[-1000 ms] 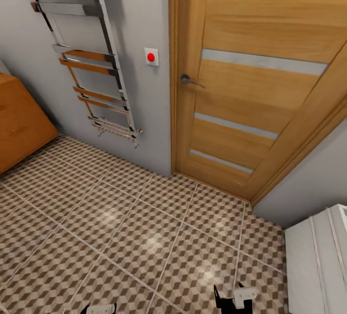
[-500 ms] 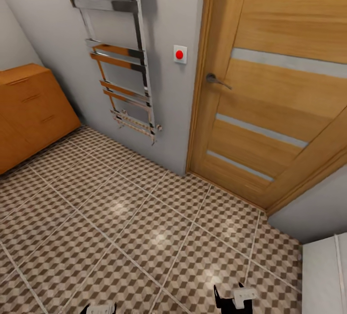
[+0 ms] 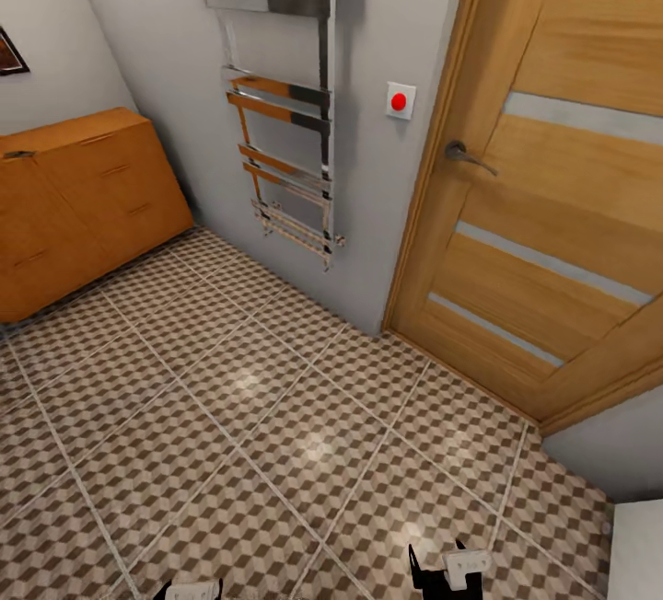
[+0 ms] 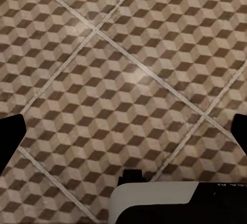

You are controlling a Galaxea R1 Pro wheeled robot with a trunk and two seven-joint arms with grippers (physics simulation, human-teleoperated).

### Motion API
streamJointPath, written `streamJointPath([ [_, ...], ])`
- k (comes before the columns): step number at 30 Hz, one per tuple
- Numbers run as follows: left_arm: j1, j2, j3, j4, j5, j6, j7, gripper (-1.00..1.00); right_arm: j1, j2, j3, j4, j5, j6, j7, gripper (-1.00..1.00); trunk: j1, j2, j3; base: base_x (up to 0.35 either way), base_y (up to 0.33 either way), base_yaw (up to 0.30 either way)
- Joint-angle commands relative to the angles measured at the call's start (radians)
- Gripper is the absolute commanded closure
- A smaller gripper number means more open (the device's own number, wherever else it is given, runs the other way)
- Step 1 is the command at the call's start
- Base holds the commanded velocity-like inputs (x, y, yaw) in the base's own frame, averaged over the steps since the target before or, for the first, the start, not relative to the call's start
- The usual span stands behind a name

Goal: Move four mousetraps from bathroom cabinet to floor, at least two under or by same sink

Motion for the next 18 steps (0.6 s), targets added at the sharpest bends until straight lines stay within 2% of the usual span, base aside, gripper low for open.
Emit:
streamJointPath([
  [1, -0.002, -0.001, -0.003, 0.005, 0.004, -0.006, 0.000, -1.00, 0.000, 0.000, 0.009, 0.001, -0.002, -0.002, -0.008, -1.00, 0.000, -0.002, -0.002, 0.000, 0.000, 0.262],
  [18, -0.002, -0.001, -0.003, 0.004, 0.004, -0.006, 0.001, -1.00, 0.000, 0.000, 0.009, 0.001, -0.002, -0.002, -0.008, -1.00, 0.000, -0.002, -0.013, 0.000, 0.000, 0.262],
])
